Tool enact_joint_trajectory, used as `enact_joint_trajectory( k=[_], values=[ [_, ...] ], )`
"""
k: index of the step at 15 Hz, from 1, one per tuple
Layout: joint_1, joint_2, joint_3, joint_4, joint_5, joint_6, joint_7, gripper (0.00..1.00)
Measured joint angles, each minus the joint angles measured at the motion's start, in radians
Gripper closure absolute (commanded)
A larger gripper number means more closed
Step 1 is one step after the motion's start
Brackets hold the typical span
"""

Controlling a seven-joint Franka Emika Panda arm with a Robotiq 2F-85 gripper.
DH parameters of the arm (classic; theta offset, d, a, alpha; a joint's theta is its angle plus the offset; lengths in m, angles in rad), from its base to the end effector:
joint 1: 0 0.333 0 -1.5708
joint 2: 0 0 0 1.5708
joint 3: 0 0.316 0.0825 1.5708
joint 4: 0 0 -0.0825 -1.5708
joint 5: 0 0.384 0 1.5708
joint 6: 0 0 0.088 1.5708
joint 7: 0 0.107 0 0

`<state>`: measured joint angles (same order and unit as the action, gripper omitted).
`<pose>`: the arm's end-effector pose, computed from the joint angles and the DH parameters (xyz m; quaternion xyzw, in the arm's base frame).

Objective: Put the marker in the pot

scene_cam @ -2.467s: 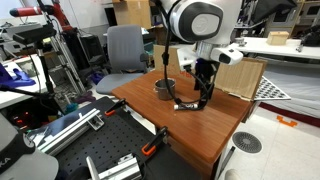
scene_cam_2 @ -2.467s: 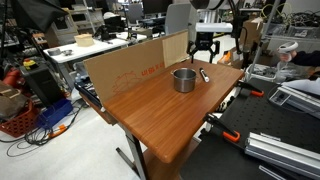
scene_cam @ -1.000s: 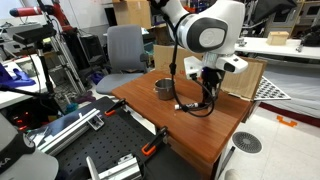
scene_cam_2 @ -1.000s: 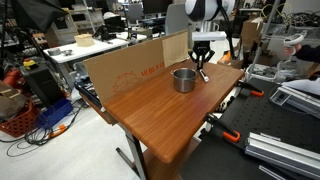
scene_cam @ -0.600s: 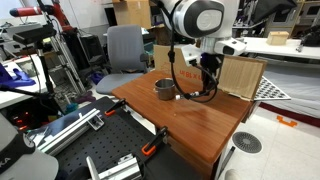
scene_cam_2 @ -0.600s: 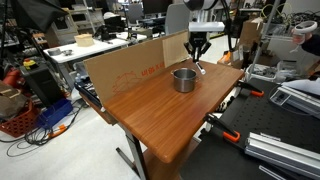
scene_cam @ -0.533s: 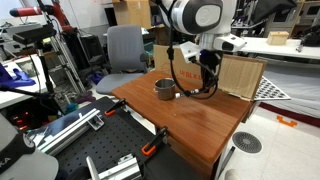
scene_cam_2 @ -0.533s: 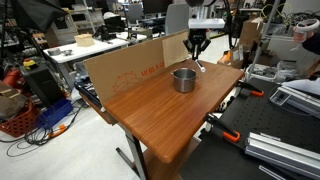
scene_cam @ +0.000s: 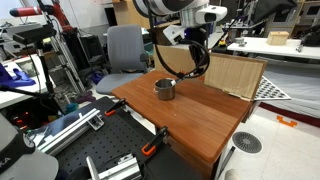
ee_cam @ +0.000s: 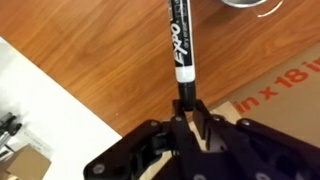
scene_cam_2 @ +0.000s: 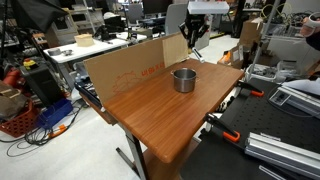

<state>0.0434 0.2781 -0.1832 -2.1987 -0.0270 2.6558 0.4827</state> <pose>0.5685 -0.0781 0.2758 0.9526 -0.2886 0.0955 0.0159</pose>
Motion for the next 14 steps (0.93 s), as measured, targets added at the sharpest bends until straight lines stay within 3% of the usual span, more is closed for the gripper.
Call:
enact_joint_trajectory(
  k=[6, 14],
  values=[
    [0.053, -0.076, -0.010, -0.131, -0.170, 0.178, 0.134, 0.96],
    [0.149, -0.078, -0.049, -0.197, -0.359, 0.312, 0.330, 0.96]
  ],
)
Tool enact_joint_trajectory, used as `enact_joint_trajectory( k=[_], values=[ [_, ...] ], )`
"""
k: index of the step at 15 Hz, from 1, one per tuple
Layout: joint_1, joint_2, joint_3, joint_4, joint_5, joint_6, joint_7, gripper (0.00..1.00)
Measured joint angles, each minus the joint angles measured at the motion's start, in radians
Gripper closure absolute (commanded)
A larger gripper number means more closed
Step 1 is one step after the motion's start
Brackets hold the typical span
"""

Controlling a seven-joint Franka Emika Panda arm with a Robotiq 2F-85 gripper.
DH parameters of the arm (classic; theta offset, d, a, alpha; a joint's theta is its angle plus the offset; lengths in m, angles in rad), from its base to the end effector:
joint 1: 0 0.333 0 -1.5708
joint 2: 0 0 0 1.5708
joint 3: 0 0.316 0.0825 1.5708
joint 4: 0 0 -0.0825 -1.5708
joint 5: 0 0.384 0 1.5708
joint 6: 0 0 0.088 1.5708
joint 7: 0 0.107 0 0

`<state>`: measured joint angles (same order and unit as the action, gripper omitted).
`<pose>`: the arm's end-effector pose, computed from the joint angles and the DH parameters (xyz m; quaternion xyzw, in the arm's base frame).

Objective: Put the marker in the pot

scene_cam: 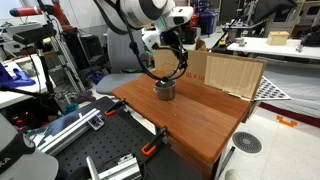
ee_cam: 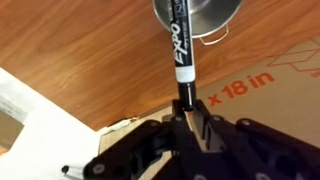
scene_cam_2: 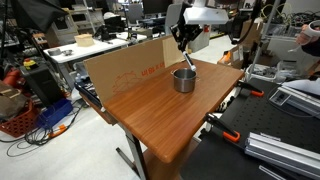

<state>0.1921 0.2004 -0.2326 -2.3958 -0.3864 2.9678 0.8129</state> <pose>0.5308 0.0038 0.2721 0.9525 -0.2288 0.2004 0.0154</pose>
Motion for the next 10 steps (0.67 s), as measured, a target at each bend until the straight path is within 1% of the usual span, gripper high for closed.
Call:
enact_joint_trajectory(
  k=[3, 6, 10],
  values=[
    [0.042, 0.008, -0.033, -0.001, -0.087, 0.004, 0.086, 0.96],
    [0.089, 0.028, -0.081, 0.000, -0.191, 0.014, 0.188, 0.96],
    [0.144, 0.065, -0.125, 0.009, -0.283, 0.036, 0.301, 0.96]
  ],
)
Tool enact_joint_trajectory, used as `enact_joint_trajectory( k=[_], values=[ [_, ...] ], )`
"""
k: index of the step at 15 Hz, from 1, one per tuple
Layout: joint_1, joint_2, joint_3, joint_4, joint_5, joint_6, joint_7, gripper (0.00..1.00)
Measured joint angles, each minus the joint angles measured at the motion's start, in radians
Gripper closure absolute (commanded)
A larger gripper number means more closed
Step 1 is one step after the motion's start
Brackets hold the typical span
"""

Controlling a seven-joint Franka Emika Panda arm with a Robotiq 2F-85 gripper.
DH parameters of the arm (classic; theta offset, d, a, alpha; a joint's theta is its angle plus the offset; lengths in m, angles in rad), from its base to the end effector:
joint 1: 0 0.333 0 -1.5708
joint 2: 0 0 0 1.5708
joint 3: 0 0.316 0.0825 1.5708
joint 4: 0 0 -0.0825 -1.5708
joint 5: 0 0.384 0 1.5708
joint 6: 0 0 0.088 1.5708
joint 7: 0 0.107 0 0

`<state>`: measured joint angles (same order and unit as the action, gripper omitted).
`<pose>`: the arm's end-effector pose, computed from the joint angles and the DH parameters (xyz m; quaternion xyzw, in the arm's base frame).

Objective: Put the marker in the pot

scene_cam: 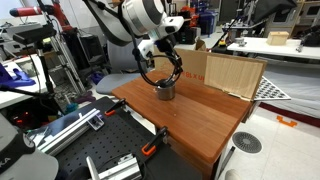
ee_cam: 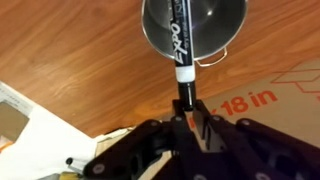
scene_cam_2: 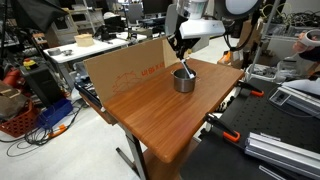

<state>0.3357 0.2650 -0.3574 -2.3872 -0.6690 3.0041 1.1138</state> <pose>0.5232 0.0316 0.2434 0.9510 -0.2218 0.2115 0.0415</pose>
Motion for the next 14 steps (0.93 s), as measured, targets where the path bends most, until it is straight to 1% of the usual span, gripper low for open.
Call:
enact_joint_trajectory(
  k=[7, 8, 9, 10, 14],
  values=[
    [0.081, 0.059, -0.069, 0.016, -0.089, 0.039, 0.122, 0.96],
    [0.087, 0.067, -0.076, 0.018, -0.091, 0.039, 0.129, 0.58],
    [0.092, 0.074, -0.081, 0.020, -0.091, 0.039, 0.134, 0.57],
    [0.093, 0.081, -0.083, 0.023, -0.091, 0.039, 0.138, 0.52],
    [0.093, 0.093, -0.087, 0.025, -0.091, 0.039, 0.148, 0.23]
  ],
)
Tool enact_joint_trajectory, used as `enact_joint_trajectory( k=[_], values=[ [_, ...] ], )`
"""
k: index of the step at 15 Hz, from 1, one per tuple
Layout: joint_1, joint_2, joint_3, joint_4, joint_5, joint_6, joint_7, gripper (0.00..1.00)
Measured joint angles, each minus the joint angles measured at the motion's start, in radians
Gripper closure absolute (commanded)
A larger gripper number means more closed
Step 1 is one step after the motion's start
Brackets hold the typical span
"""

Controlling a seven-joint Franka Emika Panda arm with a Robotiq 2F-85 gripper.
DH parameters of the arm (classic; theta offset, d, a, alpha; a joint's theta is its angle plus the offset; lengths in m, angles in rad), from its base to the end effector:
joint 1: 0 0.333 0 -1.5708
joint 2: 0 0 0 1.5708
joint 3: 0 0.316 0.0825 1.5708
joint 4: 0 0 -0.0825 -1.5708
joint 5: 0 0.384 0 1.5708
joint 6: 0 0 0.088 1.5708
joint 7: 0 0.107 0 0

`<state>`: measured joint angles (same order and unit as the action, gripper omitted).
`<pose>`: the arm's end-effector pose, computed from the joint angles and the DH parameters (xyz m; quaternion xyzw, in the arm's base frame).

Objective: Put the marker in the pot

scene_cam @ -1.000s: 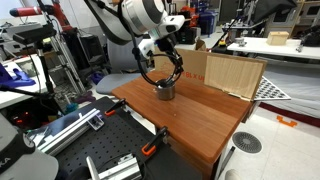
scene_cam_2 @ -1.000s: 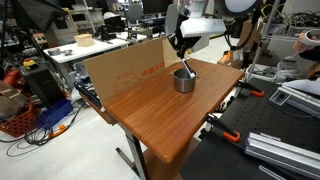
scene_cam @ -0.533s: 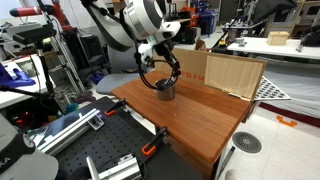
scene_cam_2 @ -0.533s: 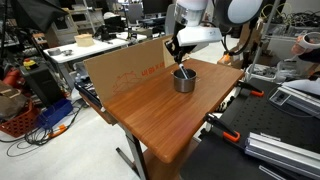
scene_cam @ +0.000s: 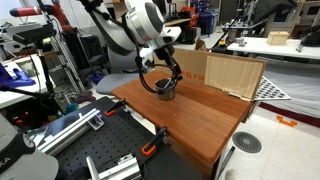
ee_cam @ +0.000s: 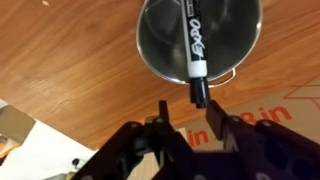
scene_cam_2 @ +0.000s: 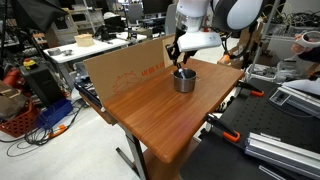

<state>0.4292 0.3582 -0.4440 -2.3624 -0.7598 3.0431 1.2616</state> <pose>0.5219 0.0404 0.2111 0.9483 -0.2310 0.2106 0.0555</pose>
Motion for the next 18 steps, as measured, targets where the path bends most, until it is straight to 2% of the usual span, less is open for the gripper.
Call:
enact_joint_trajectory(
  k=[3, 7, 9, 13, 16, 18],
  values=[
    [0.000, 0.001, 0.000, 0.000, 0.000, 0.000, 0.001, 0.02],
    [-0.005, 0.000, 0.010, -0.003, 0.005, 0.001, 0.000, 0.00],
    [-0.027, -0.010, 0.045, -0.020, 0.028, 0.001, -0.021, 0.00],
    [-0.155, -0.090, 0.219, -0.106, 0.190, -0.004, -0.179, 0.00],
    [-0.273, -0.177, 0.371, -0.160, 0.363, -0.031, -0.331, 0.00],
    [-0.319, -0.227, 0.435, -0.169, 0.507, -0.064, -0.440, 0.00]
  ],
)
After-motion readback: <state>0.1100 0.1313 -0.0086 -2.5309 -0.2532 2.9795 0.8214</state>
